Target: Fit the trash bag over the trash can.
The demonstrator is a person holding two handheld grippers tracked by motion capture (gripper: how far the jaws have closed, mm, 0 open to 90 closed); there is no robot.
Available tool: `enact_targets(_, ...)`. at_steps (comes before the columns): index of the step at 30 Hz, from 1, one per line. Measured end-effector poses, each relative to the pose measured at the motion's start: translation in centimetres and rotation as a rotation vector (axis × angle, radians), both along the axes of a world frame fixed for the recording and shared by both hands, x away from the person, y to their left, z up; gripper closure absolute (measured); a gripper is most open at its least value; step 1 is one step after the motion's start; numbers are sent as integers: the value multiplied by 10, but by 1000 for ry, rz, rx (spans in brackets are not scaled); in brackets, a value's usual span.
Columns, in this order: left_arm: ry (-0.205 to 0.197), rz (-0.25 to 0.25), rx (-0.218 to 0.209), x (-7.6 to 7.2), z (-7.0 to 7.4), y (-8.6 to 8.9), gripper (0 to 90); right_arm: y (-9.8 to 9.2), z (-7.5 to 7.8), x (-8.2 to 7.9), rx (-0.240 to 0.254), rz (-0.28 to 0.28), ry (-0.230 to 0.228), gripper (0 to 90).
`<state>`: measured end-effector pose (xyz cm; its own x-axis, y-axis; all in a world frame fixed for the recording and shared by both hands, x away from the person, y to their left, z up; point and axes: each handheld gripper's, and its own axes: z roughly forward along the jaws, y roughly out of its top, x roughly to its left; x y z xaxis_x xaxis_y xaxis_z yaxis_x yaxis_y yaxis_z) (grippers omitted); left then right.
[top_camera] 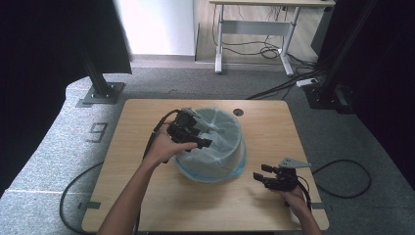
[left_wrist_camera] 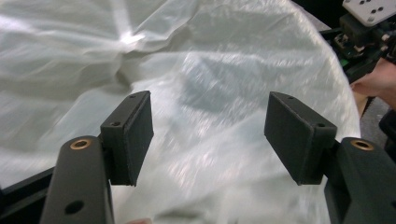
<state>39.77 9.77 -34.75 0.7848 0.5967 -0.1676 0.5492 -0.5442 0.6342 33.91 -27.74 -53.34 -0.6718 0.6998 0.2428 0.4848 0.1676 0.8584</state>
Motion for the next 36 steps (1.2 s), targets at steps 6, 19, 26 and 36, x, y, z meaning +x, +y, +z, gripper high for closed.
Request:
enact_targets(6, 1, 9, 52, -5, -7, 12, 327, 0, 0, 0, -1, -1, 2, 375)
enact_targets(19, 20, 1, 94, 0, -18, 8, 325, -2, 0, 1, 6, -11, 5, 375)
enact_targets(26, -47, 6, -9, -9, -9, 21, 323, -4, 0, 1, 6, -12, 3, 375)
enact_targets(36, -159, 53, -145, -31, 0, 50, 321, -3, -1, 1, -1, -12, 6, 375)
